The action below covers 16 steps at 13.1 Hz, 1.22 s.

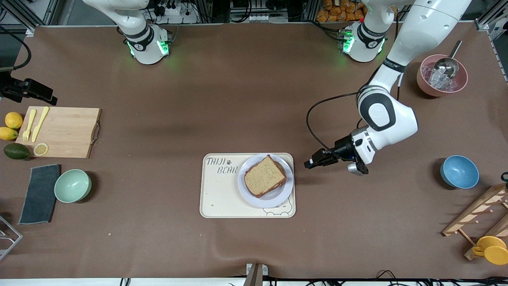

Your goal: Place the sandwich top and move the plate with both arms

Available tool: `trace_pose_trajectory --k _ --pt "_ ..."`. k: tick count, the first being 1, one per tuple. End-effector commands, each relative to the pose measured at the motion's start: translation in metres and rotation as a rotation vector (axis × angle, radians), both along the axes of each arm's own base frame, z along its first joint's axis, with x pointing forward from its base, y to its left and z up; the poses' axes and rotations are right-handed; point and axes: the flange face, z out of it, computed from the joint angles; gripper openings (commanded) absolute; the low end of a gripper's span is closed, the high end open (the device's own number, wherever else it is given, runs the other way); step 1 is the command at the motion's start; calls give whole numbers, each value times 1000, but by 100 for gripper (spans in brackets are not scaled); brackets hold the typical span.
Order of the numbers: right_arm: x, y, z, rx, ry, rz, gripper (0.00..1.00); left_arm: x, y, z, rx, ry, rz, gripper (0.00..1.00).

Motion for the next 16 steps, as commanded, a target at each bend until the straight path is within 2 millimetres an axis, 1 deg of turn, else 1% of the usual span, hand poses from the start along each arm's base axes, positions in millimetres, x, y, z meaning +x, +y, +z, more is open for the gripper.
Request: trace_pose_trajectory --k 1,4,6,8,11,12,14,15,16 --pt "-4 0 4 4 2 -8 100 6 16 26 98 -13 -19 27" --pt "-4 -1 4 4 2 -10 100 23 23 53 231 -36 -73 27" --pt "-3 -2 3 4 2 -11 100 36 35 72 271 -21 -136 27" --pt "-3 -2 3 4 3 -11 100 43 46 86 358 -6 -208 27" --pt "-3 -3 3 4 3 -13 100 49 64 118 535 12 -331 27" --pt "-3 -4 2 4 5 -16 100 50 69 130 584 24 -376 27" --pt "-3 -4 2 4 5 -16 100 52 83 152 605 69 -419 28" --pt "-3 -4 2 4 5 -16 100 50 88 170 637 82 -437 28" --pt "-3 -4 2 4 5 -16 100 48 94 192 687 82 -460 28"
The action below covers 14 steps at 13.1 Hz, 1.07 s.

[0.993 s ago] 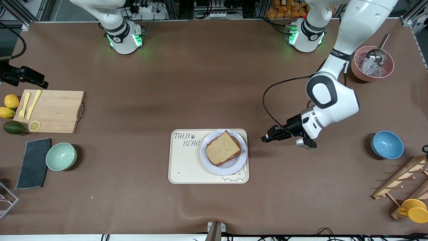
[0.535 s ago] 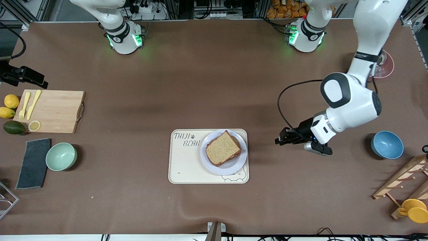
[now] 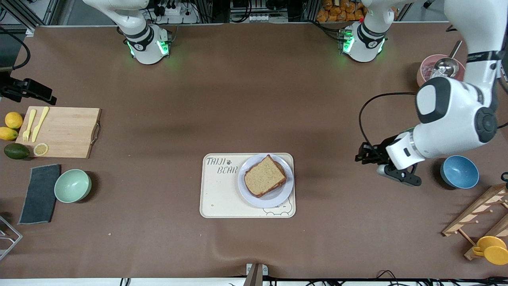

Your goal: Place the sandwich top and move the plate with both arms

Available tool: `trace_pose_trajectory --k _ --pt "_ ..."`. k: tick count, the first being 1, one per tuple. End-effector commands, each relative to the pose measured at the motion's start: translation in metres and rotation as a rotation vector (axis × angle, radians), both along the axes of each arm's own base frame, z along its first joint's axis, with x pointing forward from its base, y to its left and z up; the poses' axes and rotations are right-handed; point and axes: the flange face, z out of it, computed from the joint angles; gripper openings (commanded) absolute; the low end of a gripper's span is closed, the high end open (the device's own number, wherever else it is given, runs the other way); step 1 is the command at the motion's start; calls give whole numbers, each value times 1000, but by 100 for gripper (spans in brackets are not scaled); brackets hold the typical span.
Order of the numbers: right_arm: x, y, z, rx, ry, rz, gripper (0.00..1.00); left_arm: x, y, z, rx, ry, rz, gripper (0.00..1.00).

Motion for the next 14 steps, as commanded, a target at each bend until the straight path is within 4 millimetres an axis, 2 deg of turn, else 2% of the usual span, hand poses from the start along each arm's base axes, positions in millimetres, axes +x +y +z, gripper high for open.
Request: trace_pose_trajectory --k 1,3,4,6,9,10,13,14 --pt "-3 -1 3 4 2 -12 100 -6 15 54 122 24 -43 29" --pt "-3 -1 3 4 2 -12 100 -7 25 88 174 34 -72 29" --pt "-3 -1 3 4 2 -12 100 -9 26 97 186 47 -81 29" --pt "-3 -2 3 4 2 -13 100 -13 30 109 193 75 -86 36" --pt "-2 -3 2 4 4 -15 100 -10 63 121 242 57 -44 41" --pt "-2 -3 2 4 4 -15 100 -6 73 137 293 17 -34 41" --pt "-2 -3 1 4 5 -15 100 -8 79 144 340 3 -30 44" --pt "-2 -3 1 4 5 -15 100 -12 87 155 348 -11 -6 45"
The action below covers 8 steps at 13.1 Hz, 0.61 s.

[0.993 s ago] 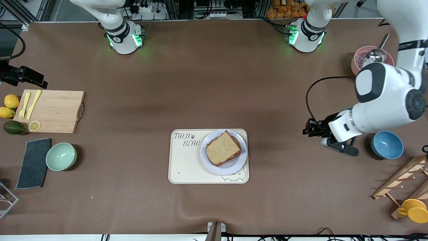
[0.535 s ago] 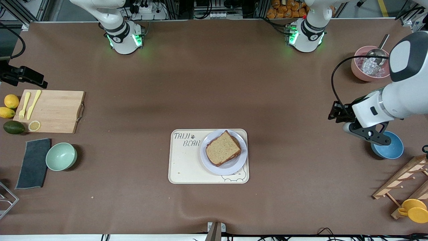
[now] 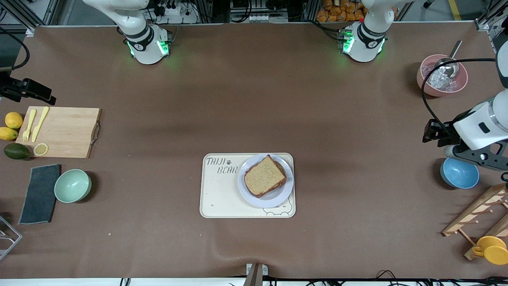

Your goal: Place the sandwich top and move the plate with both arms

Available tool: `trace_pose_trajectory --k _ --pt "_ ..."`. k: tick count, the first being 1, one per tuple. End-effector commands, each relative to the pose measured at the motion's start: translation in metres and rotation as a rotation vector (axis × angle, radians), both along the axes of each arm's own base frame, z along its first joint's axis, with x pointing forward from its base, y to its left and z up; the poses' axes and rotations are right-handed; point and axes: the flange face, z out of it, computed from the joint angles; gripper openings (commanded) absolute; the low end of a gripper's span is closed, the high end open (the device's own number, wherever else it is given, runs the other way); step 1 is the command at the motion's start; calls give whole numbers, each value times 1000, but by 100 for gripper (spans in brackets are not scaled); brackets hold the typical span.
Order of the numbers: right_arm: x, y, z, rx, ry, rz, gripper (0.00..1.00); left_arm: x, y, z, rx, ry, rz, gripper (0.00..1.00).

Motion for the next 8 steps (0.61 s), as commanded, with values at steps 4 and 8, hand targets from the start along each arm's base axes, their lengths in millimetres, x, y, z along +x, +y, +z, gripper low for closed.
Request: trace_pose_trajectory --k 4,8 --pt "-2 -2 1 6 4 -13 100 -26 7 55 42 -62 43 90" --pt "-2 -4 0 6 6 -16 100 -30 1 53 18 -37 176 100"
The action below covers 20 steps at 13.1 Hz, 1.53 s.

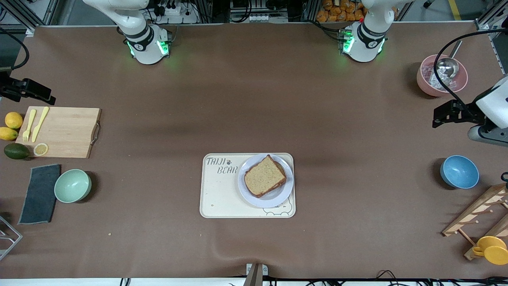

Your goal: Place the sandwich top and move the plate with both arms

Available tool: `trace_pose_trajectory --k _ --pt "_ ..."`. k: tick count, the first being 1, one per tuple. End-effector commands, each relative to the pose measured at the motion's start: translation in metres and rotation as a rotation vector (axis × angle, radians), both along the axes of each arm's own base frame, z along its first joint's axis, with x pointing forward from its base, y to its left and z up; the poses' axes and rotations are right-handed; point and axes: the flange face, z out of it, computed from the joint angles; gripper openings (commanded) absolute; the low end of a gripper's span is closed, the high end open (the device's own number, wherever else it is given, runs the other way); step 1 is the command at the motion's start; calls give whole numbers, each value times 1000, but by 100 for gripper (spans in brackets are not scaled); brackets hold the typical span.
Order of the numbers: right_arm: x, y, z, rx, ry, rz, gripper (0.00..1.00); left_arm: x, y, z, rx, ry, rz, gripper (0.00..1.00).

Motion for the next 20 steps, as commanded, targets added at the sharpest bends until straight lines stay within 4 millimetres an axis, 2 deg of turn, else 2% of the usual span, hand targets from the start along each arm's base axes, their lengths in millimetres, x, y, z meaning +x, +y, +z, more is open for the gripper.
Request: trace_pose_trajectory --k 1,5,9,11,12,14,17,20 --pt "-2 -2 0 6 5 -13 100 -5 -5 0 -9 13 114 100" --pt "-2 -3 0 6 5 -15 100 -7 -11 1 -7 11 149 100" --pt "-2 -3 0 6 5 -15 100 -11 -4 10 11 -6 150 100" --pt "-2 -3 0 6 5 -15 100 -20 -27 22 28 -29 121 100" --pt "-2 -3 0 6 5 -15 100 -22 -22 24 28 -32 130 100" --pt "-2 -3 0 6 5 -15 100 -37 -36 22 48 -25 123 100" --pt "-2 -3 0 6 5 -15 100 -46 -39 21 48 -19 136 100" --pt "-2 -3 0 6 5 -15 100 -59 -42 11 15 0 138 100"
